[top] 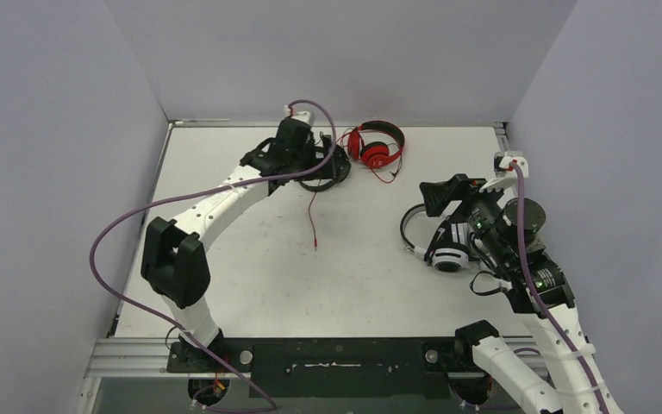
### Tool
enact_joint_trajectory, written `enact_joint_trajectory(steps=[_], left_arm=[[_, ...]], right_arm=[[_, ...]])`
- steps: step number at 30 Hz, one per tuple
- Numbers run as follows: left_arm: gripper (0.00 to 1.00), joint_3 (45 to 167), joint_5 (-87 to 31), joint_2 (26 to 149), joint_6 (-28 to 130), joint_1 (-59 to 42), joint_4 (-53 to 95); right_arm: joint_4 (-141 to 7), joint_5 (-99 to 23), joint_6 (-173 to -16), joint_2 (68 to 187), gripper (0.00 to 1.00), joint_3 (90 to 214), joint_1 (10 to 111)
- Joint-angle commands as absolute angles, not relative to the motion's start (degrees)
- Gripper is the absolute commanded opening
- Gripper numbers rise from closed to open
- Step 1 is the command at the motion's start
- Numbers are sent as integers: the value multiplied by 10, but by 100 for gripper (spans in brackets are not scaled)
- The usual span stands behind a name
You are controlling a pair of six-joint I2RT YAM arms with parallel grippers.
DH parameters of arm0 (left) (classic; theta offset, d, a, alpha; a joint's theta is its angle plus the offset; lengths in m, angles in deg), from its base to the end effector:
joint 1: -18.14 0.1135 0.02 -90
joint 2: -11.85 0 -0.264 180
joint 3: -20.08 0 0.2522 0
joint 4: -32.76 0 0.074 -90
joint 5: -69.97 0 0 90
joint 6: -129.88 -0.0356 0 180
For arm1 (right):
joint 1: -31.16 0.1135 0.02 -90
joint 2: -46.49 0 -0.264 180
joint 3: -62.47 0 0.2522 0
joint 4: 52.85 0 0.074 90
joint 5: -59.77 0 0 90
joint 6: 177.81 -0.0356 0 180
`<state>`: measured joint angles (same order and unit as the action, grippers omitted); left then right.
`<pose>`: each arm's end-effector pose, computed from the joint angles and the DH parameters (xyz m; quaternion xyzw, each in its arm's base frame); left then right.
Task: Wrap the headphones
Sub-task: Place the headphones at the corner of the board.
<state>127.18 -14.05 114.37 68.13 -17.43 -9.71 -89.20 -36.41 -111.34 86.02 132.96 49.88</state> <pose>0.3397 -0.2384 0.3242 0.0344 0.8968 -0.1921 0.3971 0.1328 0.0491 0.4010 -0.0053 0.7394 0.2794 0.6126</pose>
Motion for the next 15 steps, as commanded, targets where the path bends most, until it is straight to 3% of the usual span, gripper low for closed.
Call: enact_joint_trajectory(steps=[1, 4, 9, 15], left_arm=[[97, 1194, -161, 1114, 693, -114, -48], [95, 1209, -132, 1138, 697, -86, -76], [79, 1237, -80, 1184, 714, -60, -86], [71, 1285, -47, 1243, 738, -42, -89]], right_arm=[[-861, -360, -1130, 861, 80, 1318, 495], [-857, -361, -1133, 860, 80, 1310, 495], [-852, -368, -1128, 869, 80, 1310, 495], [-856, -363, -1117, 868, 80, 1309, 495]])
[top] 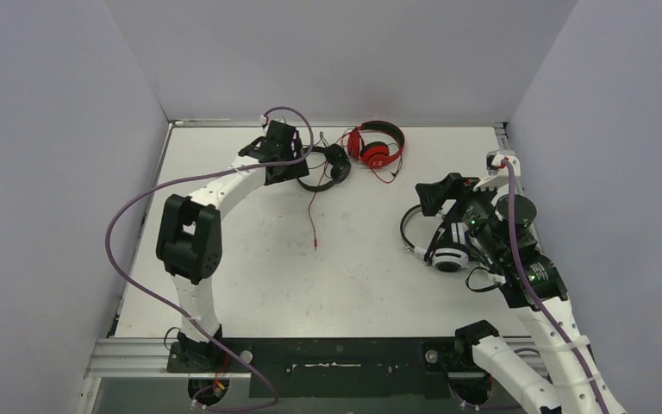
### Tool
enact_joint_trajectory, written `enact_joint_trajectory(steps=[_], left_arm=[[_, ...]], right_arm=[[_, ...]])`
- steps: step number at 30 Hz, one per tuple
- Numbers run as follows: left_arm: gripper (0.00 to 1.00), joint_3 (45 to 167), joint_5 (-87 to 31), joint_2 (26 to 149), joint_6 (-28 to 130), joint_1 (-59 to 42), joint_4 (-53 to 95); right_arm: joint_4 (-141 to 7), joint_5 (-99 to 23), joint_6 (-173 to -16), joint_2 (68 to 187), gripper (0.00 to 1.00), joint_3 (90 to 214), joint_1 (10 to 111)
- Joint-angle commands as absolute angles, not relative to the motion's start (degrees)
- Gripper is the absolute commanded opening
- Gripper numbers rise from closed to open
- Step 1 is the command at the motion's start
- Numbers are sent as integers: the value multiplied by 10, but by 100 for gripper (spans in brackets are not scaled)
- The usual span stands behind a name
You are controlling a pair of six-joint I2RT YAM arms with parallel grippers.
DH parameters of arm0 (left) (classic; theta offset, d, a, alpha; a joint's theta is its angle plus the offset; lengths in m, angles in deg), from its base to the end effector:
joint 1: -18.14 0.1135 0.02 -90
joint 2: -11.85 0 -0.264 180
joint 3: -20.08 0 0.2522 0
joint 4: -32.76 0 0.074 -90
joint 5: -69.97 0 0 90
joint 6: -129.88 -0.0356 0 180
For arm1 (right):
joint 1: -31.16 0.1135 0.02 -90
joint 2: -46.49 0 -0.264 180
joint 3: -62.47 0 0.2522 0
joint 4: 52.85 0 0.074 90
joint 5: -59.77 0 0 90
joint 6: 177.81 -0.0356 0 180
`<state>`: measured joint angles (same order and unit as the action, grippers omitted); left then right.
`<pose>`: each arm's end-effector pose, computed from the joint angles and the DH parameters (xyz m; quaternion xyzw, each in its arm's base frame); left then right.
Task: Wrap the headphones
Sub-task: Place the headphones at the corner of the board, then pick up the headphones from the corner of the board.
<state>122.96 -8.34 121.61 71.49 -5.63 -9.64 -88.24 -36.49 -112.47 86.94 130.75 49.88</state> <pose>0.3970 -0.1670 0.2492 -0.0991 0.9280 -0.0763 0.3508 0.1414 0.0520 0.3881 0.0030 0.7519 0.2813 0.5962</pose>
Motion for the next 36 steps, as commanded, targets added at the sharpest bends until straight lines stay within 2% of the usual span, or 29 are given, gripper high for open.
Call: enact_joint_trajectory(steps=[1, 5, 9, 22, 28, 31, 34, 36], left_arm=[[70, 1293, -45, 1253, 742, -39, -90], [61, 1321, -46, 1298, 751, -28, -87], [57, 1347, -57, 1335, 751, -24, -84], [50, 1471, -79, 1476, 739, -23, -131], [33, 1540, 11, 1517, 706, -37, -229], [29, 1569, 139, 1490, 697, -66, -335], [22, 1470, 213, 1378, 693, -90, -319], [11, 1383, 195, 1263, 686, -94, -259]], right_arm=[[-856, -363, -1117, 866, 80, 1307, 495], [-848, -362, -1116, 864, 80, 1300, 495], [-840, -363, -1110, 870, 80, 1301, 495], [-829, -354, -1097, 883, 80, 1296, 495], [-837, -365, -1104, 888, 81, 1305, 495], [-847, -365, -1109, 880, 81, 1305, 495], [-872, -369, -1118, 875, 81, 1310, 495], [-885, -374, -1122, 873, 81, 1308, 496]])
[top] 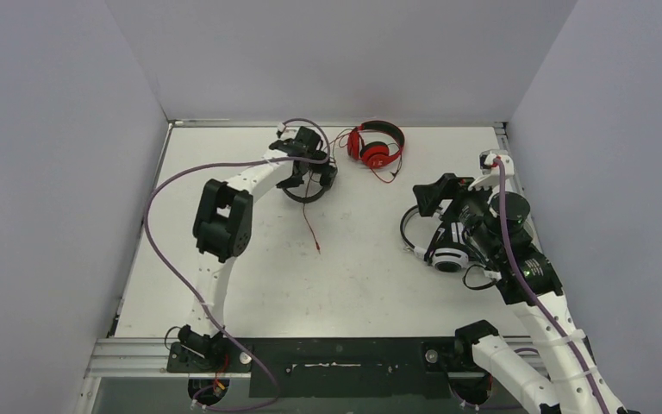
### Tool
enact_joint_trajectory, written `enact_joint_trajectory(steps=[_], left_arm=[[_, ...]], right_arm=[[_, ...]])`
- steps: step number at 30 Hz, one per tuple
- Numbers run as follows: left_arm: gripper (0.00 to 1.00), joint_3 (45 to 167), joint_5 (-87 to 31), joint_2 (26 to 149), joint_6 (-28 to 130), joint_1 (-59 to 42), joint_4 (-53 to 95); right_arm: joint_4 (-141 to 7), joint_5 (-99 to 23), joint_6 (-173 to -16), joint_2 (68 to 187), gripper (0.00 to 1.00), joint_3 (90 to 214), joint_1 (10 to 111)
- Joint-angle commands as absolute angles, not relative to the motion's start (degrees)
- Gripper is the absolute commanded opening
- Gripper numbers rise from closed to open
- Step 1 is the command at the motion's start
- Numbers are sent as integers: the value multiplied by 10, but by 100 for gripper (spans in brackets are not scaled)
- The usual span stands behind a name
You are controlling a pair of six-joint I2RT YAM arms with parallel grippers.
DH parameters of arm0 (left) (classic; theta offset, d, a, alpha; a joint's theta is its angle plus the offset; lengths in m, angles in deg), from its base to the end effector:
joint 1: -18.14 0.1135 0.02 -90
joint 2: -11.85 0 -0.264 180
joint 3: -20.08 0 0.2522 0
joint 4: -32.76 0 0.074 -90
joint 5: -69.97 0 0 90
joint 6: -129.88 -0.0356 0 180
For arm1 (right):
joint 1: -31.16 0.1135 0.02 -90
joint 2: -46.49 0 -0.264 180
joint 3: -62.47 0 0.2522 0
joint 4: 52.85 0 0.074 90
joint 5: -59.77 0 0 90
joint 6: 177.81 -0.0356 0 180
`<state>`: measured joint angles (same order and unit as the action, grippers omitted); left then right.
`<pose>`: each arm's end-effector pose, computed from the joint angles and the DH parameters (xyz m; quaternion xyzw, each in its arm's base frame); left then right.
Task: Wrap the headphones
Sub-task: Pick up the headphones from the corner of the board.
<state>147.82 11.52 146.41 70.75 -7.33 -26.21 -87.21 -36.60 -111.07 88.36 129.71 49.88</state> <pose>0.4580 -0.1975 0.1765 -0.1013 0.9372 0.1391 0.3034 0.1496 0.0549 0.3807 -0.0060 0.7600 0.2717 0.5903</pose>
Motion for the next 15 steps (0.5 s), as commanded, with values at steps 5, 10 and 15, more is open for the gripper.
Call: enact_joint_trajectory(steps=[5, 10, 15], left_arm=[[0, 1221, 145, 1059, 671, -96, -214], [0, 1123, 115, 890, 643, -93, -233], [0, 1041, 40, 739, 614, -92, -230]], right_arm=[[-885, -408, -1144, 875, 82, 1276, 496], [-839, -502, -1182, 918, 82, 1238, 501], [-789, -502, -1178, 967, 82, 1224, 587]])
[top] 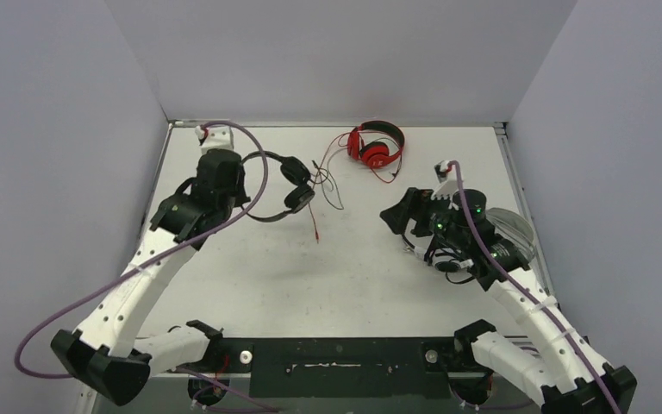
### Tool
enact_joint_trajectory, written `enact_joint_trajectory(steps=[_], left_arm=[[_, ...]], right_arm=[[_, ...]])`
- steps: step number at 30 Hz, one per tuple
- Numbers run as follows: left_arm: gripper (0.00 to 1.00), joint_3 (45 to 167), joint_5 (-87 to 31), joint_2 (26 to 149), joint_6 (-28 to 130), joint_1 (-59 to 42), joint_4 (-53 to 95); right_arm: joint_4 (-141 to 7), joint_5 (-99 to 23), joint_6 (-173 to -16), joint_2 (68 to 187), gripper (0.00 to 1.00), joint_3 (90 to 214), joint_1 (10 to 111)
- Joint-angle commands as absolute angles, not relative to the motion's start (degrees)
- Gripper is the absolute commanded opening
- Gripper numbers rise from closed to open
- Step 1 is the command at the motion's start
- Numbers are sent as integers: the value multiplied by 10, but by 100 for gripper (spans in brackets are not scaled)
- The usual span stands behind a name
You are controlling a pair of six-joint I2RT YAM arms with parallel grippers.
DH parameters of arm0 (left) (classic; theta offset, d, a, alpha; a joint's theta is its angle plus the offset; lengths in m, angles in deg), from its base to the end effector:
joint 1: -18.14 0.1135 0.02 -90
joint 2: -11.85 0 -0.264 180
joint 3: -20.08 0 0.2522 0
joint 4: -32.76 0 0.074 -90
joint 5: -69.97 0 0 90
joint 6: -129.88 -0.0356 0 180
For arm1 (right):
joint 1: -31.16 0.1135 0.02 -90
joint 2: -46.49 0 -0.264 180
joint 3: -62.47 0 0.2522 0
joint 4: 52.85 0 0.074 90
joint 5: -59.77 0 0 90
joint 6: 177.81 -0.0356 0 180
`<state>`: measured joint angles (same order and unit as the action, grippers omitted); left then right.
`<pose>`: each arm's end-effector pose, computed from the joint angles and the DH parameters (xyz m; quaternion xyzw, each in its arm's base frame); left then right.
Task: Wrap the headphones
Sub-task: Pick up the headphones from the corner of the board.
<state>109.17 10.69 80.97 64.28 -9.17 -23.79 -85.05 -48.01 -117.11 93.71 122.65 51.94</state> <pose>0.2278 -0.0971 0.3840 -0.0971 0.8641 0.0239 0.4932 0.1722 0.0770 0.3283 -0.0294 0.8100 0.3563 0.4649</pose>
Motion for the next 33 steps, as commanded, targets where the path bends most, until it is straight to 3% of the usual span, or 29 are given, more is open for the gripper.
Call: enact_joint_trajectory(steps=[1, 10, 18, 24, 30, 33], left_arm=[[0, 1029, 29, 717, 609, -92, -229], [0, 1063, 10, 618, 583, -90, -310], [0, 1134, -78, 586, 604, -90, -385], [0, 1058, -147, 546, 644, -90, -364], [0, 984, -157, 521, 666, -90, -326], [0, 943, -162, 523, 673, -90, -297]], right_arm=[[-790, -476, -1170, 977, 82, 1228, 619], [-690, -379, -1105, 1020, 82, 1205, 801], [-519, -483, -1036, 1012, 83, 1154, 842], [-544, -477, -1053, 979, 84, 1181, 847], [-599, -484, -1067, 906, 99, 1152, 848], [-661, -504, -1087, 895, 100, 1170, 847]])
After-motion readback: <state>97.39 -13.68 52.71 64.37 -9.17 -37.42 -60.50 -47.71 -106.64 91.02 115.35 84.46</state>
